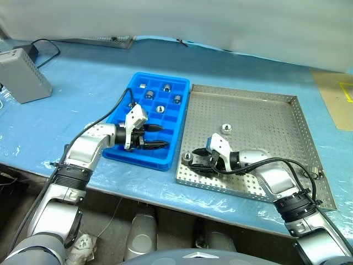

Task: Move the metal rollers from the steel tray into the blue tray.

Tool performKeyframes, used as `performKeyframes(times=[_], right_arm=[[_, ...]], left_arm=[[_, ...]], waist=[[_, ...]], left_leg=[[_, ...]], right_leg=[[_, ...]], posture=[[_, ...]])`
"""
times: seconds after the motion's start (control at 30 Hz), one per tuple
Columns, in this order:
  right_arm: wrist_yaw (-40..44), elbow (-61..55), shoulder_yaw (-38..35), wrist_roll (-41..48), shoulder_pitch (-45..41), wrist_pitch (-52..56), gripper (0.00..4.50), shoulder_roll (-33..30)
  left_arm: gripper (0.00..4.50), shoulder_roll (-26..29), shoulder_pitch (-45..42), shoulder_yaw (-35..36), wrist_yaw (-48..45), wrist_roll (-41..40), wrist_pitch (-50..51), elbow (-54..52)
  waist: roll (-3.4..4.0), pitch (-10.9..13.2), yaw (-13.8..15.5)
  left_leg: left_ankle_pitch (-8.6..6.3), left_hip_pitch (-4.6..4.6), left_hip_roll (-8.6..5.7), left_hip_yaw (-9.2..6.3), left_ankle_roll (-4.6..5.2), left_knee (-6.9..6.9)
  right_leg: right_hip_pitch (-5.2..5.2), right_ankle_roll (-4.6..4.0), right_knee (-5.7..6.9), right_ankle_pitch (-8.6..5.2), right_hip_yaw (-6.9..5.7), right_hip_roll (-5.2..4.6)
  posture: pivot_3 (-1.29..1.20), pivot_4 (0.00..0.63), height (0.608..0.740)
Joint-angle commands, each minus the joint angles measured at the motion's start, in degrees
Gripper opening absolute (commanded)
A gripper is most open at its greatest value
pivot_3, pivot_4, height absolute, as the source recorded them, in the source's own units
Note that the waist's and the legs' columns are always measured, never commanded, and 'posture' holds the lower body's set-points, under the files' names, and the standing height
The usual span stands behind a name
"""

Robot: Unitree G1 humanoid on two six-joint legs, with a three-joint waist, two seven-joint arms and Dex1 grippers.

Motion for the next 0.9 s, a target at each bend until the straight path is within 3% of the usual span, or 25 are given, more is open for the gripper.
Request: performKeyframes(times=[0.03,0.27,0.37,0.47,0.87,0.9], right_arm=[[-0.68,0.77,0.23,-0.92,-1.18,-0.27,2.12,0.83],[-0.03,1.4,-0.06,-1.25,-1.47,-0.44,2.12,1.03],[0.52,0.99,-0.88,-0.75,-1.01,-0.74,1.49,0.34],[0.43,0.21,-1.94,-0.24,-0.57,-0.45,0.52,-0.36],[-3.02,-4.19,-4.37,-1.11,2.97,0.59,0.52,-2.19],[-3.0,-4.76,-4.31,-1.02,2.67,0.72,0.69,-2.22]], left_arm=[[3.67,0.05,-0.4,0.57,-0.11,-0.04,-0.66,-0.73],[3.67,0.03,-0.48,0.67,0.11,0.0,-0.54,-0.63],[3.67,0.01,-0.56,0.84,0.26,-0.18,-0.29,-0.94],[3.67,0.15,-0.75,1.28,0.36,-0.72,0.27,-1.66],[3.67,-0.16,-2.31,0.81,-0.16,-0.45,0.25,-0.29],[3.67,-0.24,-2.47,0.73,-0.2,-0.39,0.22,-0.11]], waist=[[0.0,0.0,-0.07],[0.0,0.0,-0.03],[0.0,0.0,-0.03],[0.0,0.0,-0.03],[0.0,0.0,-0.06],[0.0,0.0,-0.06]], left_leg=[[0.0,0.0,0.0,0.0,0.0,0.0],[0.0,0.02,0.0,0.0,-0.01,0.0],[0.0,0.01,0.0,0.0,-0.01,0.0],[0.0,0.0,0.0,0.0,0.0,0.0],[0.0,0.01,-0.01,0.0,0.0,0.0],[0.0,0.01,-0.01,0.0,0.0,0.0]], right_leg=[[0.0,0.0,0.0,0.0,0.0,0.0],[0.0,0.0,0.01,0.0,0.0,0.0],[0.0,0.0,0.01,0.0,0.0,0.0],[0.0,0.0,0.0,0.0,0.0,0.0],[0.0,0.0,0.0,0.0,0.0,0.0],[0.0,0.01,-0.01,0.0,0.0,0.0]], posture=[[0.25,0.15,0.74],[0.25,0.15,0.74],[0.25,0.15,0.74],[0.25,0.15,0.74],[0.22,0.15,0.74],[0.22,0.15,0.74]])
